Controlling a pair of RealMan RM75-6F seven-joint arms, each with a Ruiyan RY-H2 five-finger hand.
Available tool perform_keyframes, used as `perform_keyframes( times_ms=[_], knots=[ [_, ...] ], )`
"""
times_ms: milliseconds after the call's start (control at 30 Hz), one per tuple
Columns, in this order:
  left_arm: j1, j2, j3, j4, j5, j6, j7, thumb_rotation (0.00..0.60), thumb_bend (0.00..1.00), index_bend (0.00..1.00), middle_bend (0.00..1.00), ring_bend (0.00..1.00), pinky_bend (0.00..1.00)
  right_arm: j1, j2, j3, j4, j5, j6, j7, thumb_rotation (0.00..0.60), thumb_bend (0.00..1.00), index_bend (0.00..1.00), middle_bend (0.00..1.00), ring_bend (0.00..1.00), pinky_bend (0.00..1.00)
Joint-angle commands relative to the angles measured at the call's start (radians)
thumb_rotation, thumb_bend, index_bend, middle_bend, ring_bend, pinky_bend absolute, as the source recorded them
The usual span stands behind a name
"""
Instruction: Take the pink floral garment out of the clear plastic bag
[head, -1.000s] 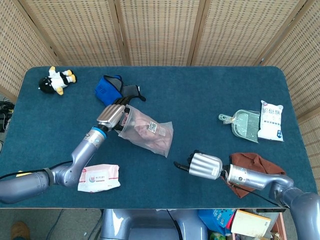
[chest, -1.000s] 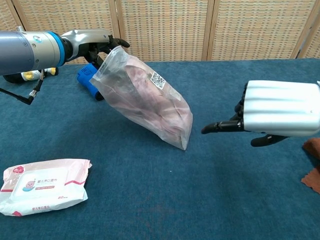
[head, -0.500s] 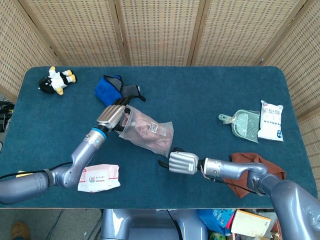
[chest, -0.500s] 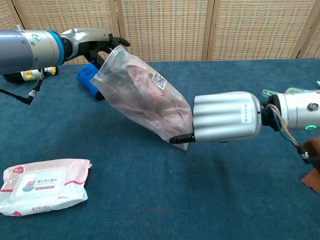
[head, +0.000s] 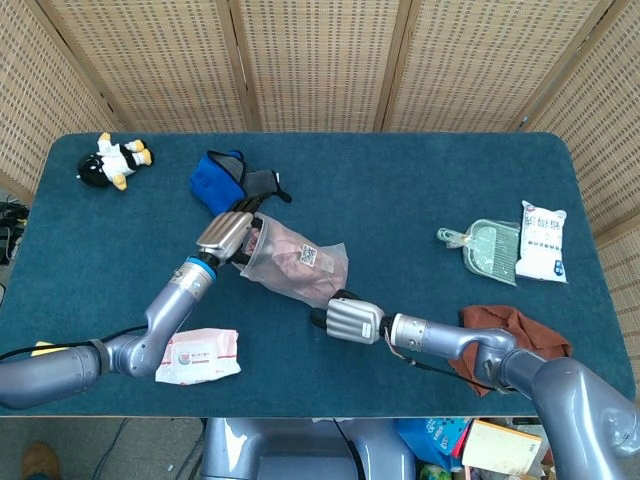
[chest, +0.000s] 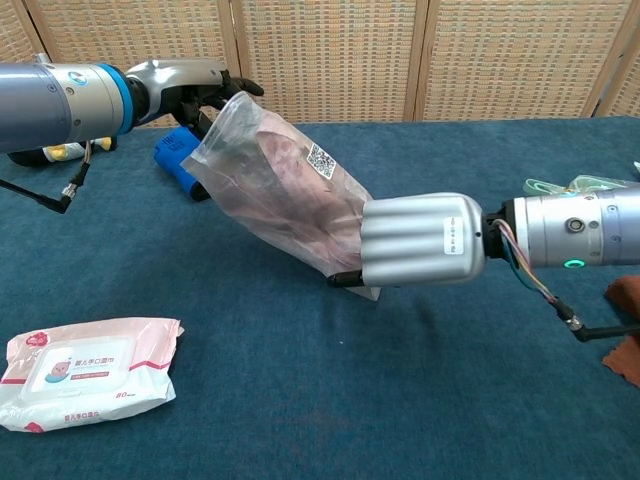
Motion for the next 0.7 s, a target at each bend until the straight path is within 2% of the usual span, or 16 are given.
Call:
perform_keyframes(
  times_ms=[33, 333, 700],
  knots=[
    [0.001, 0.002, 0.0, -0.001, 0.002, 0.001, -0.002, 0.6, 0.66, 0.67, 0.0, 0.0, 0.0, 0.004, -0.014, 0.01, -0.004, 0.024, -0.032, -0.015, 0.6, 0.03, 0.26, 0.83, 0.89, 1.0],
    [0.005, 0.006, -0.001, 0.004, 0.007, -0.008, -0.016, 0.6, 0.66, 0.67, 0.0, 0.0, 0.0, 0.013, -0.051, 0.018, 0.022, 0.061, -0.074, -0.023, 0.6, 0.06, 0.36, 0.84, 0.89, 1.0],
    [0.008, 0.003, 0.001, 0.012, 0.017, -0.016, -0.031, 0.6, 0.66, 0.67, 0.0, 0.0, 0.0, 0.023, -0.083, -0.002, 0.055, 0.067, -0.075, -0.008, 0.6, 0.16, 0.37, 0.84, 0.89, 1.0]
  ],
)
